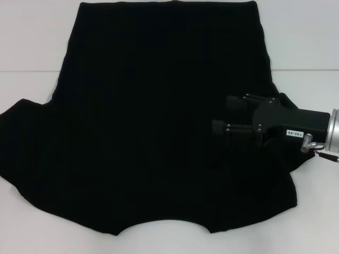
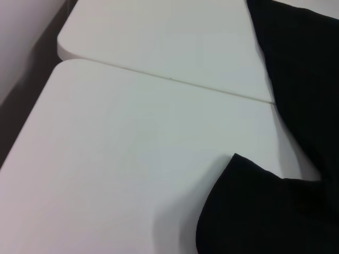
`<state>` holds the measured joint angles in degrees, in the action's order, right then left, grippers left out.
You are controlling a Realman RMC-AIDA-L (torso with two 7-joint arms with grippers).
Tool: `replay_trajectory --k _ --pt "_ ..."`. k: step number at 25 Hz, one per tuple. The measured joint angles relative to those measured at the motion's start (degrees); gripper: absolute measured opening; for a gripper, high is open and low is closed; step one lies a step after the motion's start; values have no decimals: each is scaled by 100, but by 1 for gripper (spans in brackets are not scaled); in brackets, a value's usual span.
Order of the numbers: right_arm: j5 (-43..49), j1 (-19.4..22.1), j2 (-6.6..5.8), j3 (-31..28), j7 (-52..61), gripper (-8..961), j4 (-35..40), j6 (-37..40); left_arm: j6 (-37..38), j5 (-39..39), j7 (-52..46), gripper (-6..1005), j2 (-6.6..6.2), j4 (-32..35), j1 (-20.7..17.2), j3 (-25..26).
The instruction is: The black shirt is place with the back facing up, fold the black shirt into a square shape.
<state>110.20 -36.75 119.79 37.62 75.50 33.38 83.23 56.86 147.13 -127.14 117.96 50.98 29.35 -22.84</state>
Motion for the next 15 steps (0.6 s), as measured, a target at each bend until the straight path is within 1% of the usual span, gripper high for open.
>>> replay_trajectory --k 15 --pt "2 -9 0 0 0 887 -14 -31 -46 111 -18 17 -30 0 49 -1"
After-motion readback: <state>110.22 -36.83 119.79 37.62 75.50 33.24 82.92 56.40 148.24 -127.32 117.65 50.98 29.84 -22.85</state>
